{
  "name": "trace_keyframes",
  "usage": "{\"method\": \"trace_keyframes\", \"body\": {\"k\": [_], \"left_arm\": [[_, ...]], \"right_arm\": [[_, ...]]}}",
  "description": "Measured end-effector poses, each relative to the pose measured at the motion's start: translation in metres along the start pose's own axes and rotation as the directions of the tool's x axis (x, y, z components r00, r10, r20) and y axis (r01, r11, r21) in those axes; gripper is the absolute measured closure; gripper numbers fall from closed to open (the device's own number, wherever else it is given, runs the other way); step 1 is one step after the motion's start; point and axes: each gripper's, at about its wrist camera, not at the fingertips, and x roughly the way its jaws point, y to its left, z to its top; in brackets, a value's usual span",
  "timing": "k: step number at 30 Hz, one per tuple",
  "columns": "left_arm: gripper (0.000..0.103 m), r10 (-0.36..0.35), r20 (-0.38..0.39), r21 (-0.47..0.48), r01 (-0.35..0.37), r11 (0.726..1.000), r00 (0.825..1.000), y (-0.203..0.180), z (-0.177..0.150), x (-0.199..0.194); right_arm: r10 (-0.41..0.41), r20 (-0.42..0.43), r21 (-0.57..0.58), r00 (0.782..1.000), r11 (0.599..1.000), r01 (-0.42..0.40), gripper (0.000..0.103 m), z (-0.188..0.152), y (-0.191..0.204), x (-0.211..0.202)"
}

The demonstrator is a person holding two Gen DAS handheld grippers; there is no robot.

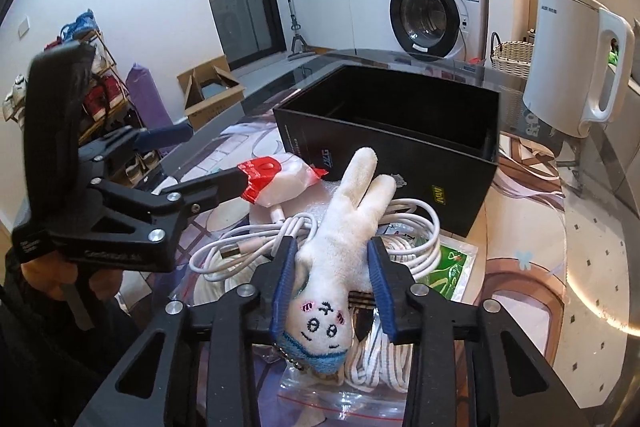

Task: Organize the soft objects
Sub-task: 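Grasp the red snack bag with the left tool while the right tool lifts the bunny, then carry both items to the black box and release the red bag from the left tool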

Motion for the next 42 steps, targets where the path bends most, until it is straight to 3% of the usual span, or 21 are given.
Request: {"method": "trace_keyframes", "body": {"k": [8,17,20,22,23,29,37,42], "left_arm": [[0.0,-0.018,-0.022,-0.017,0.017,1.0,1.0,0.0,0.0,0.004],[0.002,-0.052,-0.083,-0.043,0.048,0.998,0.995,-0.003,0.005,0.026],[0.017,-0.077,-0.121,-0.049,0.072,0.996,0.99,-0.006,0.007,0.037],[0.043,-0.098,-0.154,-0.041,0.093,0.995,0.983,-0.011,0.007,0.043],[0.042,-0.099,-0.165,-0.035,0.095,0.995,0.981,-0.013,0.006,0.044],[0.043,-0.112,-0.117,0.01,0.114,0.993,0.987,-0.024,0.007,0.024],[0.043,-0.124,-0.004,-0.022,0.124,0.992,0.992,-0.017,0.017,-0.012],[0.043,-0.12,0.012,-0.035,0.12,0.992,0.993,-0.013,0.022,-0.014]], "right_arm": [[0.054,0.069,0.045,0.996,0.997,-0.057,0.068,-0.003,-0.007,-0.025],[0.048,0.09,0.044,0.995,0.998,-0.052,0.068,-0.005,-0.008,-0.034],[0.045,0.091,0.047,0.995,0.998,-0.049,0.068,-0.005,-0.011,-0.034],[0.042,0.092,0.048,0.995,0.998,-0.046,0.068,-0.005,-0.013,-0.034],[0.04,0.093,0.049,0.995,0.998,-0.045,0.068,-0.006,-0.013,-0.035],[0.033,0.112,0.058,0.993,0.998,-0.04,0.068,-0.007,-0.012,-0.043],[0.056,0.165,0.078,0.985,0.994,-0.07,0.068,-0.005,-0.018,-0.055],[0.054,0.18,0.099,0.982,0.992,-0.073,0.068,-0.002,-0.021,-0.057]]}}
